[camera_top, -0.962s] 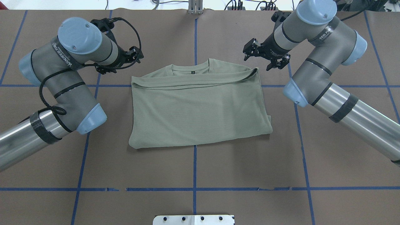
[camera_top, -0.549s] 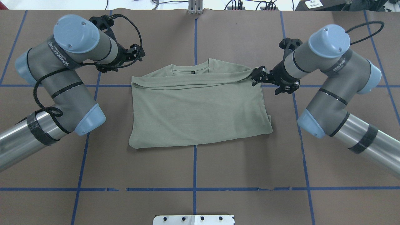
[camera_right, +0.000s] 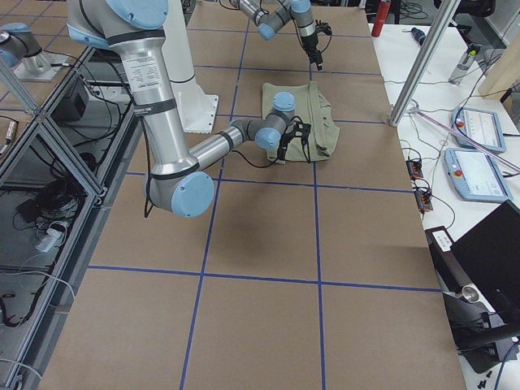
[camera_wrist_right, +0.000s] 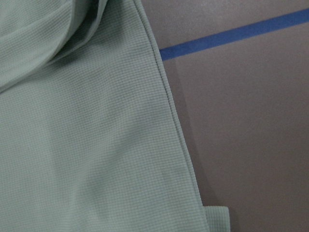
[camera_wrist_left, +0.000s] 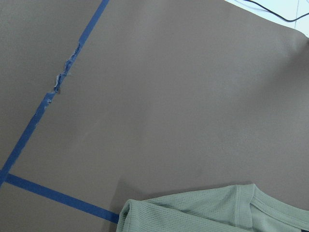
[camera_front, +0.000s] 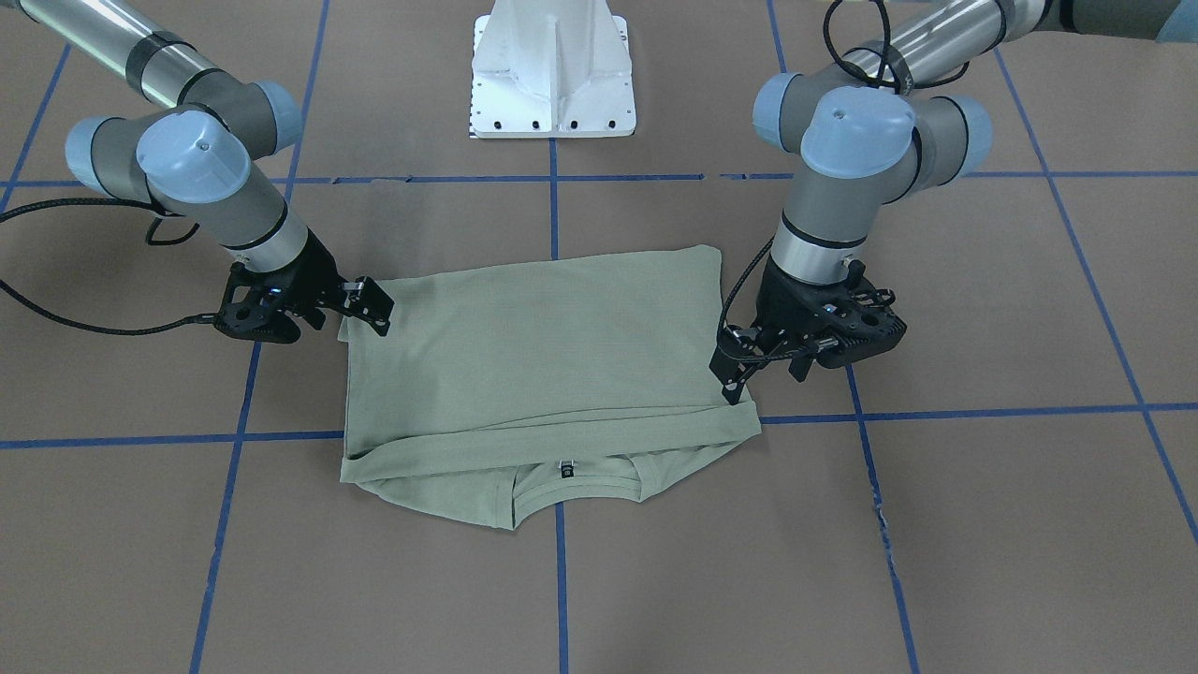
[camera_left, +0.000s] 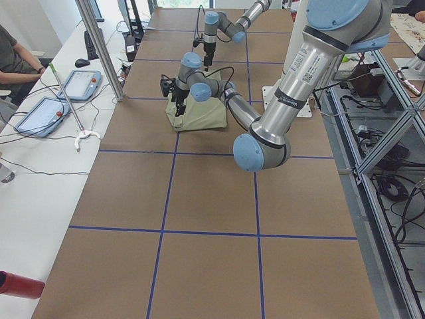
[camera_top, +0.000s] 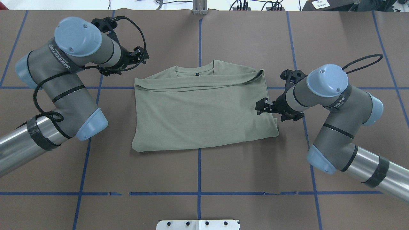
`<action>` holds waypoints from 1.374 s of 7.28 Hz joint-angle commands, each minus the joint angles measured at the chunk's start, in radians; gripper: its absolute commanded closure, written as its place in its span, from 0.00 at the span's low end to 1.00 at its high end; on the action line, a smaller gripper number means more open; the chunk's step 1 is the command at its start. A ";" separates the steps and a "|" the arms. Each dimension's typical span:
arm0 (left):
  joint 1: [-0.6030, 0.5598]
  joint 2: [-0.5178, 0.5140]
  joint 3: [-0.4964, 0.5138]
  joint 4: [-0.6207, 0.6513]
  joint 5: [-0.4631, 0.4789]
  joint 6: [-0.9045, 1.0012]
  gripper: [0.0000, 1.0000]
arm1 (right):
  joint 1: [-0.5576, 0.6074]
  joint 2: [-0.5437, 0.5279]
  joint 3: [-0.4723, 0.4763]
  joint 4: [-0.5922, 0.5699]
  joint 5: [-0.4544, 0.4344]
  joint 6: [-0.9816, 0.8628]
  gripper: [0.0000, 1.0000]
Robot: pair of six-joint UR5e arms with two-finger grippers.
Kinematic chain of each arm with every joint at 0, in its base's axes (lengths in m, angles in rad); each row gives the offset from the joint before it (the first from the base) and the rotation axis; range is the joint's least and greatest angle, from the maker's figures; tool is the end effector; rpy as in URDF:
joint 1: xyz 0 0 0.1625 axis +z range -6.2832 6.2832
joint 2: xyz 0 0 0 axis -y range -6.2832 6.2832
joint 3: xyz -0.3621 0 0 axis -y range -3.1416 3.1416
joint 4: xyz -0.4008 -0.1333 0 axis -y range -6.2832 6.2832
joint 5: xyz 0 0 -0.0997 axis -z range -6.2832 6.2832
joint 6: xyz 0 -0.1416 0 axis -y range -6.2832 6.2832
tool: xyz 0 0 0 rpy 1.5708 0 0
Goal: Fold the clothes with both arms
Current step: 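Lower the right gripper to the folded shirt's side edge and grasp it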
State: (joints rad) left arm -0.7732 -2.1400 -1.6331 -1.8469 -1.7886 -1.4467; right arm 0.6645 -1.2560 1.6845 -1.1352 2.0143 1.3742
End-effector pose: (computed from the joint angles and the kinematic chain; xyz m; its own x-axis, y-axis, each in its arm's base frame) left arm 0.4214 -0.5547 0.2374 0.5065 -0.3255 -0.7984 0.5012 0.8646 -0.0345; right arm -0.4581 -0.4510 0.3475 0.5599 0.2145 0.8003 -0.1945 0.9729 -0.1247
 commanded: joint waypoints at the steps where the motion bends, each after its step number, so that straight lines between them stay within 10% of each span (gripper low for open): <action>1: 0.002 0.000 -0.001 0.000 0.000 -0.001 0.01 | -0.019 -0.008 0.010 0.000 -0.002 0.005 0.01; 5: 0.000 0.000 -0.019 0.006 0.000 0.000 0.01 | -0.052 -0.034 0.020 0.000 -0.003 0.029 0.05; 7: 0.002 0.000 -0.057 0.060 0.000 0.000 0.01 | -0.052 -0.037 0.040 0.000 0.007 0.036 0.79; 8: 0.000 0.000 -0.057 0.060 0.000 0.000 0.01 | -0.052 -0.037 0.041 -0.006 0.008 0.036 1.00; 10: 0.003 0.000 -0.057 0.060 0.000 0.000 0.01 | -0.051 -0.037 0.038 -0.009 0.045 0.037 1.00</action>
State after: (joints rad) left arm -0.7714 -2.1399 -1.6895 -1.7882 -1.7886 -1.4466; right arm 0.6124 -1.2930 1.7235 -1.1426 2.0318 1.4106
